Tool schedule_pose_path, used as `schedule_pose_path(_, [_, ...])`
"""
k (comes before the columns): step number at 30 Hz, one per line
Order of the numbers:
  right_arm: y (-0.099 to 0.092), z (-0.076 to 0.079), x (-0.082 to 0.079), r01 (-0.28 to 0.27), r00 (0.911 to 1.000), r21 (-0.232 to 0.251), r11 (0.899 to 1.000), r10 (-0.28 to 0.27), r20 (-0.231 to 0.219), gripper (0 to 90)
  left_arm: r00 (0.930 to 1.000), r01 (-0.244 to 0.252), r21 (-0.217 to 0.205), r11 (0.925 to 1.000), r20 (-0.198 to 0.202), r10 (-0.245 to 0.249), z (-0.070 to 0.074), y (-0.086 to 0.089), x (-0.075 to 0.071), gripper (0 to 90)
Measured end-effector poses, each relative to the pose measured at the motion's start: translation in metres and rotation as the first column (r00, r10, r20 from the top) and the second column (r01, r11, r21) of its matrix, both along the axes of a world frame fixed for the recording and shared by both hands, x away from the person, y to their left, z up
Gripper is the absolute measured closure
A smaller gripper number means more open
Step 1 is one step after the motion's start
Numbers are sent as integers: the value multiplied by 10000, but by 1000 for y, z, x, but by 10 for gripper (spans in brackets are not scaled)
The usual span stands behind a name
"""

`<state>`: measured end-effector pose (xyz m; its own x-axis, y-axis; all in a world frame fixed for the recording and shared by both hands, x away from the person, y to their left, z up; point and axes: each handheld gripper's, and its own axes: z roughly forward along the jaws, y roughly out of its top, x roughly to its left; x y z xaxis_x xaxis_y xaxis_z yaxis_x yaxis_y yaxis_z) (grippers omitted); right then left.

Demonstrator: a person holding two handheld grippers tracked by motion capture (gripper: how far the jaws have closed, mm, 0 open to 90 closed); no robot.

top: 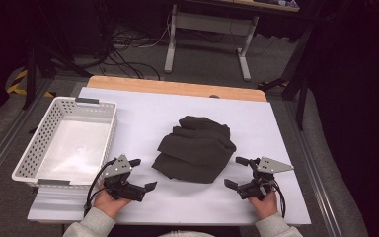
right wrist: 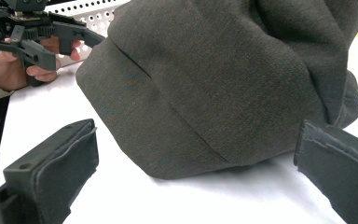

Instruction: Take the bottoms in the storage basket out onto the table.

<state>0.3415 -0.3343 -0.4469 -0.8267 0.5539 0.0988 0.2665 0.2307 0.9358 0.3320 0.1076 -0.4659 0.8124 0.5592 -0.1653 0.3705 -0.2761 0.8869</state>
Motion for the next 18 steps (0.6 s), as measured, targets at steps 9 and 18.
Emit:
schedule_pose_path(9, [0, 0, 0, -20, 10000, -2, 10000, 20, 9, 4, 10000, 21, 185, 9998, -42, -21, 0, -2, 1, 21])
schedule_pose_path(18, [0, 0, 0, 1, 10000, -1, 10000, -1, 29, 4, 10000, 14, 254, 9997, -62, -13, 0, -3, 1, 21])
